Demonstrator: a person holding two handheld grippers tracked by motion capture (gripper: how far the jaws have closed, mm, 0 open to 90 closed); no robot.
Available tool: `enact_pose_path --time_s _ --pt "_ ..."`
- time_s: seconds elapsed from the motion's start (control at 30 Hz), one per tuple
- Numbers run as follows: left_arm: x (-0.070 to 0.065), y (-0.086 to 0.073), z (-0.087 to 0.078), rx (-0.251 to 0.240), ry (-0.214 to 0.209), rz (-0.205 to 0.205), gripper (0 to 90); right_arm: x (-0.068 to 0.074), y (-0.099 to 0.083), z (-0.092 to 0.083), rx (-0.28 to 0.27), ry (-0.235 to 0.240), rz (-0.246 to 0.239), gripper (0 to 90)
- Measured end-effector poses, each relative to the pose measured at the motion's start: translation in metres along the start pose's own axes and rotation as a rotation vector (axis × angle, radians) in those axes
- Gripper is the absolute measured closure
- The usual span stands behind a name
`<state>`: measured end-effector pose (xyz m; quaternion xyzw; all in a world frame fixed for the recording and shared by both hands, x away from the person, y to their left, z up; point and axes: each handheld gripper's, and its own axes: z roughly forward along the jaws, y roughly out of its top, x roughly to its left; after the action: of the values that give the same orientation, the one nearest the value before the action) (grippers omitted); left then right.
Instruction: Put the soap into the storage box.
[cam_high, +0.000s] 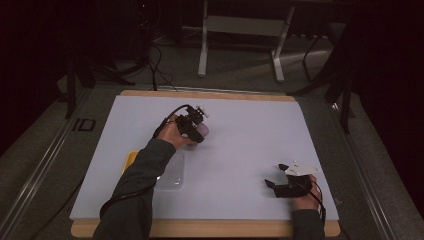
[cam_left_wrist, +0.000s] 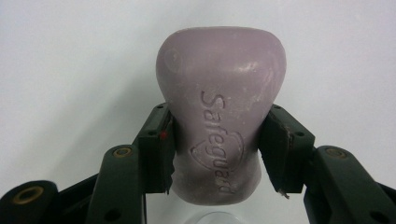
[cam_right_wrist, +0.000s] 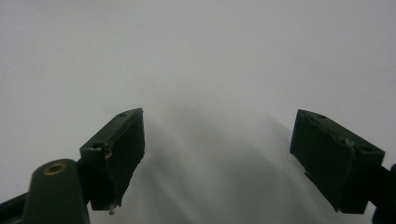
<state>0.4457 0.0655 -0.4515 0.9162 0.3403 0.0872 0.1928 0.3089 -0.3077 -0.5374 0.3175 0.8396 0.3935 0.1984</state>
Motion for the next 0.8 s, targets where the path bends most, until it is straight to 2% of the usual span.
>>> enact_pose_path --time_s 0.23,0.47,0.63,0.8 --pt "-0.004 -0.003 -0.01 -0.02 -0.001 0.002 49.9 0.0 0.0 0.0 0.0 0.0 -0.001 17.6" --pt "-0.007 -0.011 -0.014 -0.012 0.014 -0.001 49.9 0.0 0.0 0.0 0.001 -0.002 -0.001 17.6" --pt "-0.008 -0.015 -0.021 -0.024 -0.012 -0.007 49.9 0.0 0.0 0.0 0.0 -0.002 -0.001 17.6" --pt "-0.011 -0.018 -0.026 -0.031 -0.016 -0.002 49.9 0.001 0.0 0.0 0.001 -0.003 -0.003 17.6"
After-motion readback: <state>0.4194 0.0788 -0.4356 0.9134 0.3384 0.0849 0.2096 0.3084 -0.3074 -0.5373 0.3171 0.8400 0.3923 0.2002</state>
